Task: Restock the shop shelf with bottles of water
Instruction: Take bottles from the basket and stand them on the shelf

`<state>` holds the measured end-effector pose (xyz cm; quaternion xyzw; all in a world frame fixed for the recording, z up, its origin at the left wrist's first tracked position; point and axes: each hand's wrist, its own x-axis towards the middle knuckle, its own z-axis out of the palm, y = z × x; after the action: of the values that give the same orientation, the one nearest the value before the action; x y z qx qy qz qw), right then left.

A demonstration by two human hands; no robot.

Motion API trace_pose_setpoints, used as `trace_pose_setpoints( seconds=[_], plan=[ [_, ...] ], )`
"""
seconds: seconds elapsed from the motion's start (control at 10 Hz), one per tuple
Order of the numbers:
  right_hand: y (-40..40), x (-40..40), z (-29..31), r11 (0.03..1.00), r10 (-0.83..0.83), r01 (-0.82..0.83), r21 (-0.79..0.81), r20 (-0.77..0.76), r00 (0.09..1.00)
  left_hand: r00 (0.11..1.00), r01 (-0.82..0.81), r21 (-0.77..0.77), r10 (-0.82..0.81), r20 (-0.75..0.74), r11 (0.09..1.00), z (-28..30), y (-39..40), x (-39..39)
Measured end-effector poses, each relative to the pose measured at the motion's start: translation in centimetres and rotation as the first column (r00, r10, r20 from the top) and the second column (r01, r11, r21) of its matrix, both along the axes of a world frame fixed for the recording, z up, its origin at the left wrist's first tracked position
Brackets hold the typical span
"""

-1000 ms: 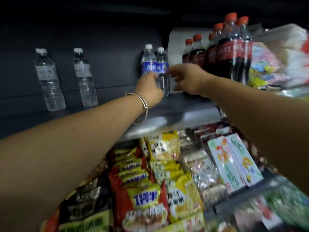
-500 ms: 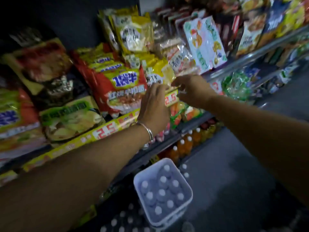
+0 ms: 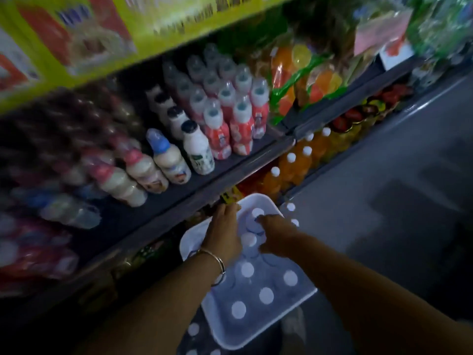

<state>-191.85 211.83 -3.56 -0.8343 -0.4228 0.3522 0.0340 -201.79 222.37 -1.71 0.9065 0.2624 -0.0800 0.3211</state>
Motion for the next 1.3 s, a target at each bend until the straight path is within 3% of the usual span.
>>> trace_pose_setpoints(
  seconds=[0.2,0.3,0.5,0.7,0.8,0.9,1.1,1.2,1.3],
  plan=[
    [3.0,-0.2,-7.6,0.973,0.175,-0.177,-0.15,-0.027,0.984,0.988,-0.025,-0.05,0.017,-0.15,0.998,-7.6,1.1,-0.2],
    [4.2,-0.2,-8.9,0.958,0.251,-0.238,-0.158,0.063,0.966,0.983,-0.073,-0.082,0.058,-0.176,0.994,-9.5,1.5,-0.1],
    [4.9,-0.2,-9.0,0.94,0.321,-0.311,-0.141,0.055,0.945,0.974,-0.057,-0.088,0.036,-0.225,0.994,-10.6,2.4,-0.6],
    [4.9,-0.2,-5.6,0.959,0.274,-0.268,-0.089,0.063,0.96,0.962,-0.074,-0.059,0.056,-0.268,0.996,-8.5,2.8,-0.8],
    [5.7,0.0,-1.6,0.964,0.264,-0.265,0.001,0.069,0.962,0.97,-0.094,-0.024,0.085,-0.23,0.995,-6.3,2.6,-0.8],
    [5.8,0.1,3.4,0.955,0.281,-0.288,0.074,0.09,0.955,0.945,-0.18,-0.086,0.148,-0.293,0.98,-1.3,2.2,-0.4],
    [4.5,0.8,15.5,0.944,0.295,-0.303,0.129,0.077,0.952,0.988,-0.058,-0.149,0.035,-0.152,0.987,7.5,3.2,-2.0],
    [3.9,0.9,23.9,0.921,0.353,-0.365,0.139,0.101,0.93,0.999,-0.006,-0.326,-0.012,-0.051,0.946,12.7,3.2,-2.6],
    [2.8,1.0,34.0,0.911,0.343,-0.361,0.2,0.117,0.932,0.999,0.047,-0.479,-0.044,0.018,0.876,22.0,2.0,-2.9]
  ],
)
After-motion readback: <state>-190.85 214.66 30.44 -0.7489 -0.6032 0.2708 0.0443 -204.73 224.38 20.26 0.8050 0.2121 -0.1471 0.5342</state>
